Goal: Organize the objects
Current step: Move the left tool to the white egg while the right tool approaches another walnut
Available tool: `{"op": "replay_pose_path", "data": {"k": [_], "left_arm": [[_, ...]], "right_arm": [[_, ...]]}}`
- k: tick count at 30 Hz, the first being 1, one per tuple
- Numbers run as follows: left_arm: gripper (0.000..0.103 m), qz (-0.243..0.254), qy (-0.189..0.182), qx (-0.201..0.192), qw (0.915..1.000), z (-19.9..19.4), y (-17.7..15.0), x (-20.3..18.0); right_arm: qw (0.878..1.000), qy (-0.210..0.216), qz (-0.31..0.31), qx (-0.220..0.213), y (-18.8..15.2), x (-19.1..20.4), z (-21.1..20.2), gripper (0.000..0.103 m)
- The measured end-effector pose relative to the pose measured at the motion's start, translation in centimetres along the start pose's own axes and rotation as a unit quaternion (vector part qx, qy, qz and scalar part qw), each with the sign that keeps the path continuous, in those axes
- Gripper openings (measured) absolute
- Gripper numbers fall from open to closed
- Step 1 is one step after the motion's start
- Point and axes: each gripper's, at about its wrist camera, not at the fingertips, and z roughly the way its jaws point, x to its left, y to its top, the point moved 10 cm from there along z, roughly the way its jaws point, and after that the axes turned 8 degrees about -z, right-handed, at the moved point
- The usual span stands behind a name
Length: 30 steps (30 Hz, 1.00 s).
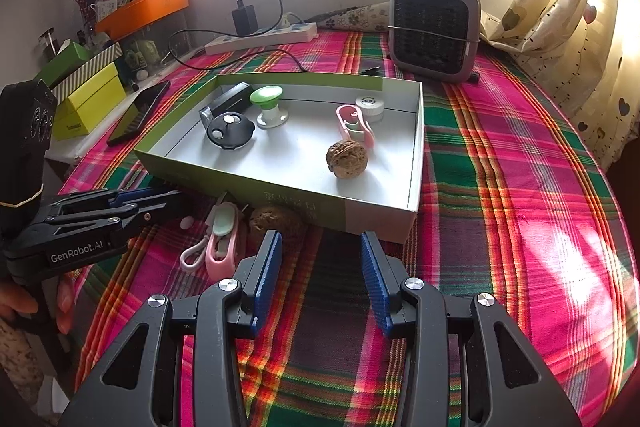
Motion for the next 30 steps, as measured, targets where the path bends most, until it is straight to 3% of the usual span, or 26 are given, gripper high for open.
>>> {"op": "replay_pose_path", "data": {"k": [30], "left_arm": [[0.027, -0.011, -0.01, 0.001, 0.9999, -0.5, 0.1, 1.3]], "right_arm": [[0.999, -0.003, 0.038, 0.027, 0.3, 1.6, 2.3, 0.042]]}}
